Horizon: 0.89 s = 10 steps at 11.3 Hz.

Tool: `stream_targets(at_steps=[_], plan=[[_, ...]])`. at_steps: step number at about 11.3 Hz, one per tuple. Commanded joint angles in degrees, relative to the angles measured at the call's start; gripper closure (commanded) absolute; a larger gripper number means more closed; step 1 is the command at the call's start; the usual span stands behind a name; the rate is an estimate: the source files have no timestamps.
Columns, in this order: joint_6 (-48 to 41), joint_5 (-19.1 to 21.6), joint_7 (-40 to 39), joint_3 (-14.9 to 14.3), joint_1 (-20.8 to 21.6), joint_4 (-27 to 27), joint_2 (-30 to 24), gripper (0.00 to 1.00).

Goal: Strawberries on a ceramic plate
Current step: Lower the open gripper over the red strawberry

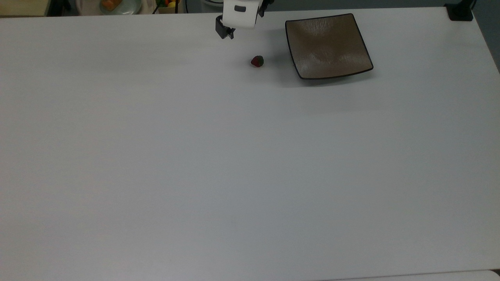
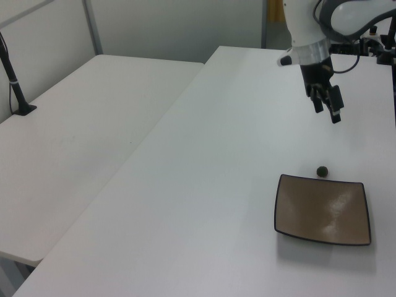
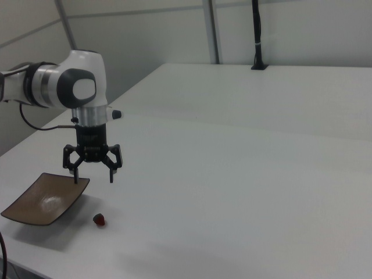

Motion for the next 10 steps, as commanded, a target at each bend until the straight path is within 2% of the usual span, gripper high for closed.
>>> stream_targets(at_steps=[1, 6, 10], plan=[[7.4, 0.2, -0.7, 0.4, 1.2, -7.8, -2.2, 0.0], [22.6, 0.1, -0.7, 2.3, 2.2, -17.7, -2.2, 0.0], [32.2, 0.1, -1.0, 3.4, 2.3, -21.7, -1.6, 0.0]])
